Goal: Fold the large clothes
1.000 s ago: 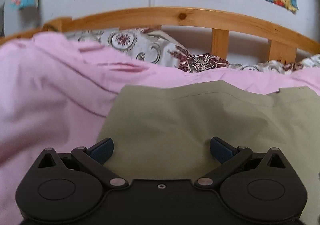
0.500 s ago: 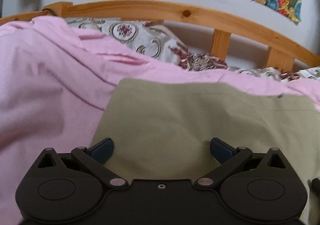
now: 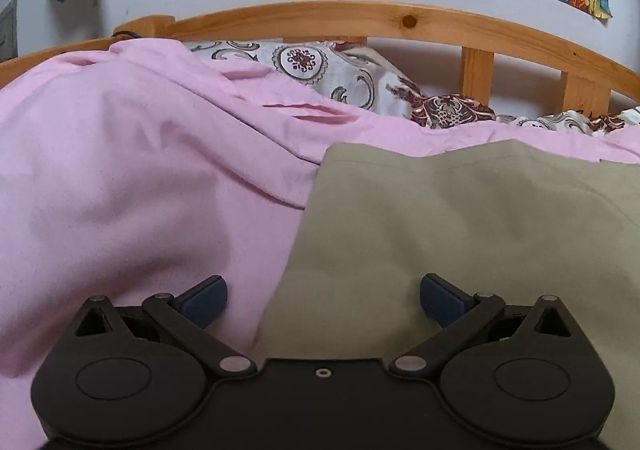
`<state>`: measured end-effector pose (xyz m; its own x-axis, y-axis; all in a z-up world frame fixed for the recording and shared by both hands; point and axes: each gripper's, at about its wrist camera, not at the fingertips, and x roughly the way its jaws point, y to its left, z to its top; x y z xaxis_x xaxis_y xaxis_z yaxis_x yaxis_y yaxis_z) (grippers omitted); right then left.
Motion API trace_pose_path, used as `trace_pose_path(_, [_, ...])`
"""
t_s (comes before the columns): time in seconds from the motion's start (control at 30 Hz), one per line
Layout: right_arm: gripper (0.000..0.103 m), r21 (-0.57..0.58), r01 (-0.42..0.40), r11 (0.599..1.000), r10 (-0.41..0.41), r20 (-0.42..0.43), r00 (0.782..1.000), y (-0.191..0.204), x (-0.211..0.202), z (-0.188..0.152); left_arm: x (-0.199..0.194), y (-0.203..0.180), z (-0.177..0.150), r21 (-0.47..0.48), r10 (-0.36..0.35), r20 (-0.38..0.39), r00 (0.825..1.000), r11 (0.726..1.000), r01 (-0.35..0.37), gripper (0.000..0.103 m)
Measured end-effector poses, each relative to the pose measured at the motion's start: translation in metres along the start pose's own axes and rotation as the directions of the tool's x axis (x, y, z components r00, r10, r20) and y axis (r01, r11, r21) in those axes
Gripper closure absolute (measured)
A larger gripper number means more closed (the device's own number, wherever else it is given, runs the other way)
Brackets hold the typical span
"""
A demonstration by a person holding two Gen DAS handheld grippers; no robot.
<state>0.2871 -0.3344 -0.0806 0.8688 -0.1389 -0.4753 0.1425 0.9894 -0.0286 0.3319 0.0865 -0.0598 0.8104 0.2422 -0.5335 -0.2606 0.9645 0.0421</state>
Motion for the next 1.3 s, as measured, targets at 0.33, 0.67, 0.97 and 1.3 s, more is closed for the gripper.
trace_pose_path(0.33, [0.0, -0.056, 0.045, 0.997, -0.043, 0.021, 0.999, 0.015, -0.01, 0.01, -0.055, 0.026, 0.012, -0.07, -0.088, 0.048, 0.995, 0.993, 0.091, 0.001])
trace_pose_path(0.67, [0.0, -0.226, -0.165, 0.96, 0.217, 0.226, 0.95, 0.104, -0.076, 0.03, -0.148, 0.05, -0.035, -0.063, -0.193, -0.038, 0.98, 0.98, 0.19, 0.001])
trace_pose_path(0.97, [0.0, -0.234, -0.207, 0.95, 0.244, 0.143, 0.959, 0.124, -0.053, 0.0, -0.134, 0.056, -0.065, -0.162, -0.315, -0.21, 0.926, 0.945, 0.284, 0.001])
trace_pose_path(1.3, [0.0, -0.144, -0.153, 0.978, 0.173, 0.133, 0.976, 0.112, -0.043, 0.014, -0.085, 0.026, -0.064, -0.265, -0.365, -0.121, 0.923, 0.908, 0.324, 0.001])
